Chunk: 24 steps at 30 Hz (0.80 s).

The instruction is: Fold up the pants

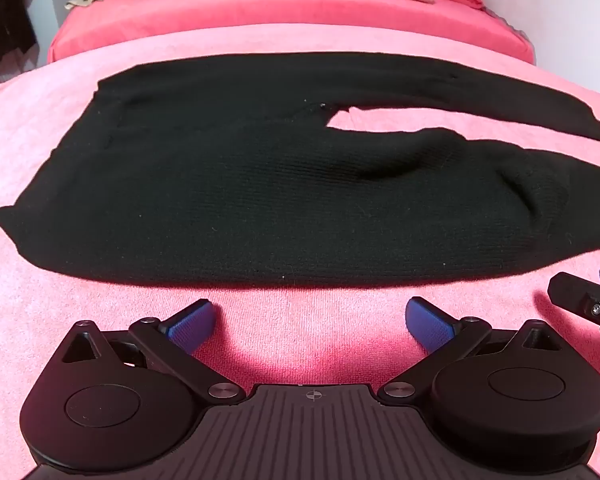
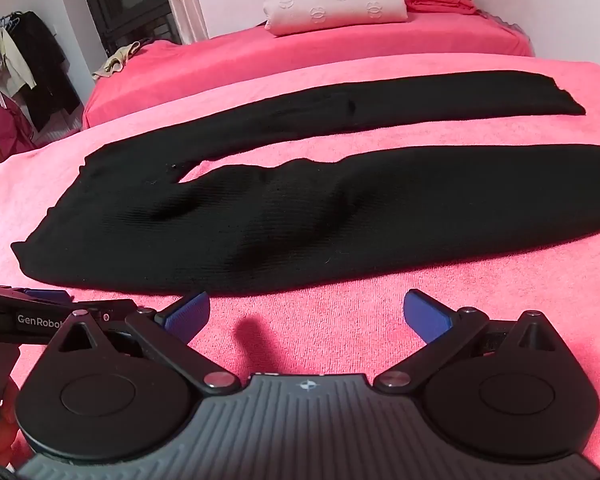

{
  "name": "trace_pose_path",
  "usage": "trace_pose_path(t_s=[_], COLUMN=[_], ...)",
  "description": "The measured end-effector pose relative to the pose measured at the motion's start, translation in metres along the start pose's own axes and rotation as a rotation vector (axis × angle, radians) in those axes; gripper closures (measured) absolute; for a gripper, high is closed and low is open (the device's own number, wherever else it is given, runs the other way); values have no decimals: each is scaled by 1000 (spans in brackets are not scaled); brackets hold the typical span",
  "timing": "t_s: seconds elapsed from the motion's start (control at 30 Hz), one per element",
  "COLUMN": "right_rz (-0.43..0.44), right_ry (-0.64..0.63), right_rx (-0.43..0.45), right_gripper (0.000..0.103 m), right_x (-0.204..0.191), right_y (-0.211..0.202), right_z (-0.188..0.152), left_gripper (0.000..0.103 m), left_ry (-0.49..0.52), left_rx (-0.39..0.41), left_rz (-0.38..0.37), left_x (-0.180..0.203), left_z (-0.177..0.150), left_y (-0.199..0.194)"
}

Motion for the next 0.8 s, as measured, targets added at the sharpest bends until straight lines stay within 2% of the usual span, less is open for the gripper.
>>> trace_pose_path(t_s=[0.8], right_rz=[11], right_ry=[10], right_rx=[2], right_gripper=[0], right_x=[1], right_y=[1], right_z=[0], left_gripper=[0], left_ry=[2], left_rx=[-3], left_rz=[1], left_x=[0], left_z=[-1], left_y=[1])
Point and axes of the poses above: each gripper's, at about its wrist camera, not at the fingertips, and y roughly the way its jaws point, x to its right, z to its top, the point moved 7 cm from there along y, roughly the way its jaws point, and after that the axes turned 3 degrees about x, right-handed, at the moved point
